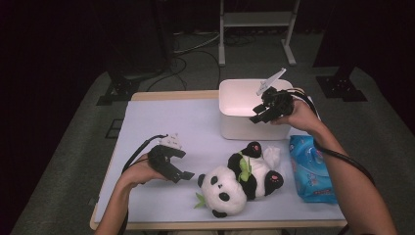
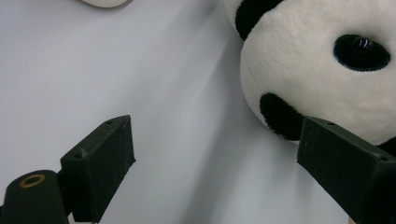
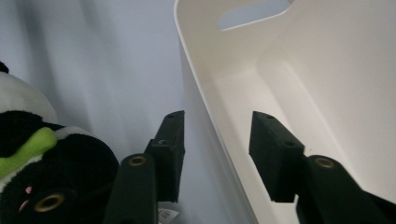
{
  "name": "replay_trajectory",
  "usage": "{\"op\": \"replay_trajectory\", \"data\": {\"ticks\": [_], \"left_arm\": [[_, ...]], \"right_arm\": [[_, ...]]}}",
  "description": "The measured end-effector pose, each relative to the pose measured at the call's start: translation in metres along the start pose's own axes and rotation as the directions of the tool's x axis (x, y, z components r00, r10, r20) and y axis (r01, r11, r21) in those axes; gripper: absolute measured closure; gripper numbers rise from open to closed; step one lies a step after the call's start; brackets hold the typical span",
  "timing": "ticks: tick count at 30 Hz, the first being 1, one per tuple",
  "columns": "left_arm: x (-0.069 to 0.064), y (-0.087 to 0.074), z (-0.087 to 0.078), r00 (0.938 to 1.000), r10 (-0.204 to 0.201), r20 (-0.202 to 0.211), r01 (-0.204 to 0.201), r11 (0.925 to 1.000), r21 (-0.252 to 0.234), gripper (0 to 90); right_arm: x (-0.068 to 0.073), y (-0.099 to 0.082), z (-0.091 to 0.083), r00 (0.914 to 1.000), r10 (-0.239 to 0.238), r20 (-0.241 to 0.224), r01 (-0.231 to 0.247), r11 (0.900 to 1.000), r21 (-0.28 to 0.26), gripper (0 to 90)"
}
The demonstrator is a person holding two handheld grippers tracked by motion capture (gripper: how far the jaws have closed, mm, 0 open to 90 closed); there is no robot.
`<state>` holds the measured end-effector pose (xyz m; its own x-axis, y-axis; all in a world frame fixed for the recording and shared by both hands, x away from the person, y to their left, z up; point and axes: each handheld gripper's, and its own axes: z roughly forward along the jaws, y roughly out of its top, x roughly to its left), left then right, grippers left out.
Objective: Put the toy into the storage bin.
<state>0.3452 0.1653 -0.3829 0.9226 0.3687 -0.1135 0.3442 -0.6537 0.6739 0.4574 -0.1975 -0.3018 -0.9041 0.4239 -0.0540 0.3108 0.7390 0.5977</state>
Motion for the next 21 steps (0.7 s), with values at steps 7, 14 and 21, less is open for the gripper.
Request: {"op": "replay_trajectory", "data": {"ticks": [7, 14, 21], "left_arm": [[0.0, 0.001, 0.0, 1.0, -0.001, 0.006, 0.001, 1.0, 0.001, 10.1], [0.001, 0.0, 0.001, 0.9999, -0.011, 0.007, 0.011, 0.9999, -0.001, 10.1], [0.002, 0.0, 0.002, 0.9998, -0.018, 0.009, 0.018, 0.9998, 0.004, 10.1]], "right_arm": [[-0.002, 0.0, 0.01, 0.9996, -0.018, -0.02, 0.019, 0.9996, 0.023, 69.6], [-0.007, 0.001, 0.015, 0.9981, -0.021, -0.058, 0.023, 0.9995, 0.021, 79.3], [-0.008, 0.003, 0.016, 0.9956, -0.029, -0.089, 0.031, 0.9993, 0.02, 81.3]]}}
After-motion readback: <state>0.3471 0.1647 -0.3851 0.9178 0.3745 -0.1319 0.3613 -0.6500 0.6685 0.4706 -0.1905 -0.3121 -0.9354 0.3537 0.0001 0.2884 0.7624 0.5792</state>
